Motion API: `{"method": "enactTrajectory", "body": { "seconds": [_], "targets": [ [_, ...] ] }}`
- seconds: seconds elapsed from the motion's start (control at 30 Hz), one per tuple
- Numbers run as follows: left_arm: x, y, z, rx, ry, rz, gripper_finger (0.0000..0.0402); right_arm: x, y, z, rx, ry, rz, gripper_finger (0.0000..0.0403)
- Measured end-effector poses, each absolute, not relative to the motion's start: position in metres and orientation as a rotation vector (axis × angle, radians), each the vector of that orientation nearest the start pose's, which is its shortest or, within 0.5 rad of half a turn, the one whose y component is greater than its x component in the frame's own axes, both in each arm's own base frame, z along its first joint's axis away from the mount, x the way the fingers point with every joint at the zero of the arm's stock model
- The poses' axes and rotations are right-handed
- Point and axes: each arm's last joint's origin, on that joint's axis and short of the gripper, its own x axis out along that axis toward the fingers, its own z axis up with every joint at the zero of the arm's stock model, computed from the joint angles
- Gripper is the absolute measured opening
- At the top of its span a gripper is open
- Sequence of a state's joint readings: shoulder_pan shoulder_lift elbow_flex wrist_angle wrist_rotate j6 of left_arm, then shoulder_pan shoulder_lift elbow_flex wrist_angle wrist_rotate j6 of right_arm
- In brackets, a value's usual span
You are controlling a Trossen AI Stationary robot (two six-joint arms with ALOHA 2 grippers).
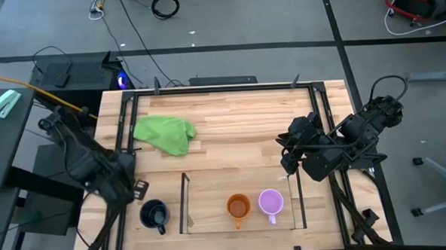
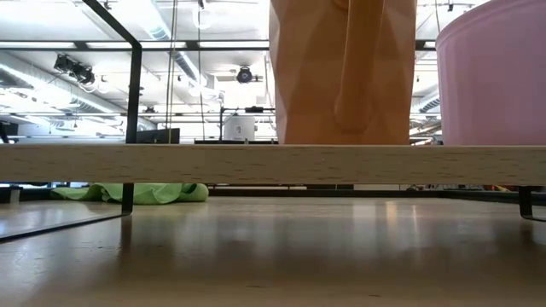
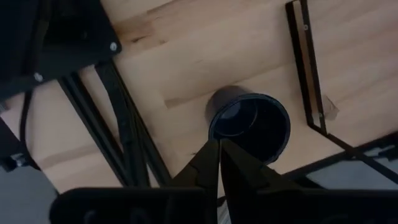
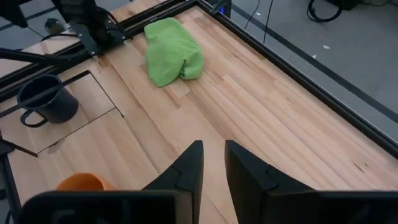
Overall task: Stack small to large cups/mugs on shelf
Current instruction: Put the black cup on the shelf
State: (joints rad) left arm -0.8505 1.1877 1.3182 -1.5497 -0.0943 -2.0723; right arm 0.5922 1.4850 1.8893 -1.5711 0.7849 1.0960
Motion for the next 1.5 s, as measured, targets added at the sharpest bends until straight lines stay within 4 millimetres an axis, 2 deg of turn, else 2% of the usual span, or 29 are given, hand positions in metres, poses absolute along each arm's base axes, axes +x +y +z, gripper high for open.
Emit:
{"method": "enactTrajectory", "body": {
  "seconds": [0.27, 0.53, 0.7, 0.9, 1.43, 1.5],
  "targets": [
    [0.117, -0.164, 0.327, -1.032, 1.241, 0.876, 0.005, 0.205, 0.116, 0.436, 0.285, 0.687, -0.583, 0.0074],
    [0.128, -0.181, 0.31, -0.994, 1.228, 0.958, 0.0101, 0.2, 0.123, 0.436, 0.284, 0.69, -0.551, 0.0074],
    [0.13, -0.184, 0.303, -0.999, 1.215, 0.996, 0.0123, 0.197, 0.128, 0.436, 0.292, 0.688, -0.533, 0.0074],
    [0.136, -0.185, 0.273, -1.048, 1.218, 1.001, 0.013, 0.192, 0.136, 0.436, 0.302, 0.686, -0.504, 0.0074],
    [0.133, -0.182, 0.271, -1.041, 1.204, 1.021, 0.013, 0.185, 0.145, 0.436, 0.331, 0.681, -0.475, 0.0074],
    [0.134, -0.183, 0.266, -1.047, 1.199, 1.014, 0.013, 0.184, 0.146, 0.436, 0.328, 0.68, -0.471, 0.0074]
  ]
}}
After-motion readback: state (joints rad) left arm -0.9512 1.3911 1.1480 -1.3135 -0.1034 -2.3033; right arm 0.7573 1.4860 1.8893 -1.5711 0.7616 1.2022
